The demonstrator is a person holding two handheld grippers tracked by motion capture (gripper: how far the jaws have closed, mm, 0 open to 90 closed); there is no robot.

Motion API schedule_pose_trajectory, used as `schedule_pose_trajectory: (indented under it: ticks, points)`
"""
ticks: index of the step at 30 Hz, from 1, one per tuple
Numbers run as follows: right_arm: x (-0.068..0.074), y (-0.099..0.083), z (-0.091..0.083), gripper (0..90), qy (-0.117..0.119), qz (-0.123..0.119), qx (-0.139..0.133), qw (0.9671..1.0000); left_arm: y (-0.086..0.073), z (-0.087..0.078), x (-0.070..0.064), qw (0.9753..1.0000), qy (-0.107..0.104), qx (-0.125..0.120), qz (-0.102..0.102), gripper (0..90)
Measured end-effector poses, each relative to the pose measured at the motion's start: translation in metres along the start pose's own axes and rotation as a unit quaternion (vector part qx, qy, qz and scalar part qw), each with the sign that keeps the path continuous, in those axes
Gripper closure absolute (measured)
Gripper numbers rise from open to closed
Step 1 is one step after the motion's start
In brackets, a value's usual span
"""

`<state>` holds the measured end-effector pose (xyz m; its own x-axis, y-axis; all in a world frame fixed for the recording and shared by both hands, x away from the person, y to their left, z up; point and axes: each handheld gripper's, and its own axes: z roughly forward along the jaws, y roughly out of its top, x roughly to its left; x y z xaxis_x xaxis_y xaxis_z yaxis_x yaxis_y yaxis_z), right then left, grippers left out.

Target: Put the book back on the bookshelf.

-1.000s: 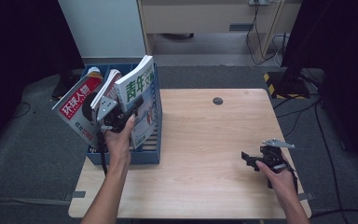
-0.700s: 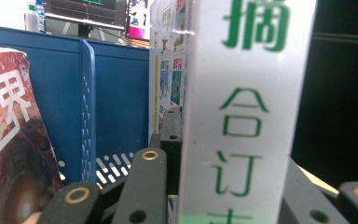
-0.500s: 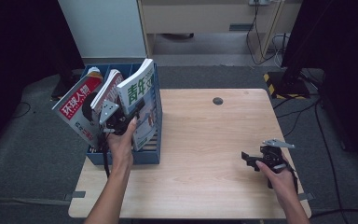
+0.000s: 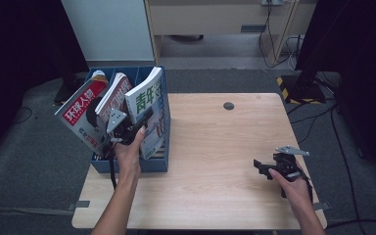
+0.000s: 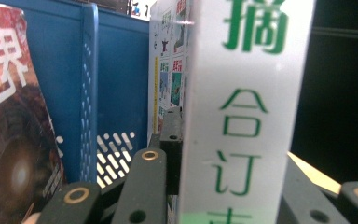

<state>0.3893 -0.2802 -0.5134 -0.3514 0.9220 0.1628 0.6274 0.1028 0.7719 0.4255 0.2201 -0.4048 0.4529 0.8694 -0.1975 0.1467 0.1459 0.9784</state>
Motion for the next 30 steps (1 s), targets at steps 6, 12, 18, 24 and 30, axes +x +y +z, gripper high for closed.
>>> schedule_pose_trajectory:
  ticks: [6,12,18,24,30]
  points:
    - [0.0001,-0.0001,0.0002,7.9,0.000,0.000,0.001,1.0000,-0.0056,0.0002,-0.0003,1.0000,0.002,0.009,0.004,72.8]
    - [-0.0003,-0.0003,0.0004,7.9,-0.001,0.003,0.002,1.0000,-0.0063,0.0002,-0.0004,0.9995,0.010,0.029,0.012,72.7]
    - [-0.0005,-0.0002,0.0003,7.9,-0.001,0.002,0.002,1.0000,-0.0112,-0.0012,0.0020,0.9990,0.013,0.042,0.006,72.5]
    - [-0.0005,-0.0004,0.0006,7.9,-0.002,0.000,0.004,1.0000,-0.0104,-0.0030,0.0018,0.9986,0.018,0.048,0.012,72.5]
    - [0.0006,-0.0004,0.0010,7.9,-0.001,0.000,0.004,1.0000,-0.0114,-0.0071,0.0025,0.9981,0.020,0.055,0.019,72.4]
